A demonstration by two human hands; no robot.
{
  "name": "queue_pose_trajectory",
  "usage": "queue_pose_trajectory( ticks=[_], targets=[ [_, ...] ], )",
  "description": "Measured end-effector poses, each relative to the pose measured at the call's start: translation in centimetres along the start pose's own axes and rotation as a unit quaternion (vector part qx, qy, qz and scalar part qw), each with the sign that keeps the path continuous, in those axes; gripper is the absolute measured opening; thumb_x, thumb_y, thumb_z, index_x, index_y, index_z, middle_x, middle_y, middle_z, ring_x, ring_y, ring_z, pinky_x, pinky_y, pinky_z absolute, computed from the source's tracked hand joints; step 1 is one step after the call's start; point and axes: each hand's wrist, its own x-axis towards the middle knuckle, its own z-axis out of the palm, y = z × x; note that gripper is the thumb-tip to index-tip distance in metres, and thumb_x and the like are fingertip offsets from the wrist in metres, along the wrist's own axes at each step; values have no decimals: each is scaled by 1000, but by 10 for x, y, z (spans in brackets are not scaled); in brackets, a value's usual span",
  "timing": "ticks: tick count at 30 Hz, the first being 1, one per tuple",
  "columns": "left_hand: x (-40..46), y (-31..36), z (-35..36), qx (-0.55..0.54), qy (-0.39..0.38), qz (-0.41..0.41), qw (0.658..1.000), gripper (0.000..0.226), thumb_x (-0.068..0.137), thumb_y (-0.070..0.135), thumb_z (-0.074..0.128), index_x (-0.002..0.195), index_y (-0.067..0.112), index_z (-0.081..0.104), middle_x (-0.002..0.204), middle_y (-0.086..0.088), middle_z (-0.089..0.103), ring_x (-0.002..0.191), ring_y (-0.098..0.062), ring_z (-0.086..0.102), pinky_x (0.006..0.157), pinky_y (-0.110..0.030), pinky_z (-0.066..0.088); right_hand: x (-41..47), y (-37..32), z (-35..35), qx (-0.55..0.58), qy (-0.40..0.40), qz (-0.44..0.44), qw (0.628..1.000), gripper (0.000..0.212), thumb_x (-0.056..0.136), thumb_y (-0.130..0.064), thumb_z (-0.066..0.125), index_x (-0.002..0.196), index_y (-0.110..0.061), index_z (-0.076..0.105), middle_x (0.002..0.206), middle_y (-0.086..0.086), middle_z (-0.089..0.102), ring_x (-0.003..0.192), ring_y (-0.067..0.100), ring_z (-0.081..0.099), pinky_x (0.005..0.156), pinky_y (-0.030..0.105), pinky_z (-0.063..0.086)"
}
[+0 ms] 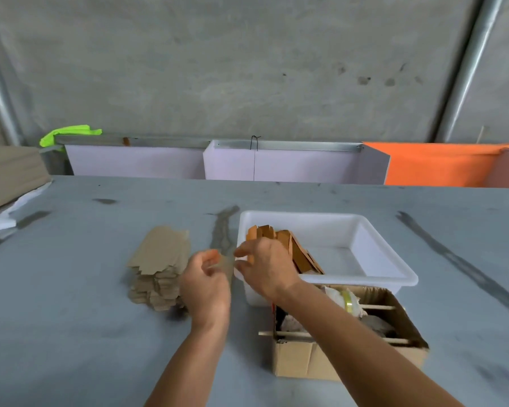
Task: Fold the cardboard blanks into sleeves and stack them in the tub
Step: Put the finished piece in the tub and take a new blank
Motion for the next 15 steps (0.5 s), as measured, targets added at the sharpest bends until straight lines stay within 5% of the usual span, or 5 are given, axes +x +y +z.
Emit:
queue_pose_trajectory(
  ticks=[5, 9, 15],
  targets=[
    [4, -14, -36, -17, 50, -23, 998, 37, 78, -13, 47, 91, 19, 63, 91, -1, 67, 94, -25, 64, 89, -50, 51, -1, -37, 33, -133, -86, -86, 984, 25, 93, -15, 54, 116, -4, 59, 119, 15, 61, 113, 30, 55, 92, 34, 42],
    [2, -23, -52, -11, 67, -29, 997, 39, 77, -16, 47, 90, 16, 65, 90, -3, 67, 94, -24, 64, 92, -46, 50, 3, -42, 74, -230, -129, -57, 963, 32, 94, -11, 53, 123, 0, 51, 126, 19, 54, 118, 32, 49, 93, 35, 42],
    [-2, -30, -61, -21, 49, -43, 998, 50, 76, -19, 43, 75, 27, 60, 82, 2, 66, 89, -28, 64, 92, -47, 50, -6, -33, 102, -344, -95, -99, 929, 23, 93, -12, 51, 115, -6, 54, 113, 15, 59, 106, 30, 53, 82, 35, 37]
  ],
)
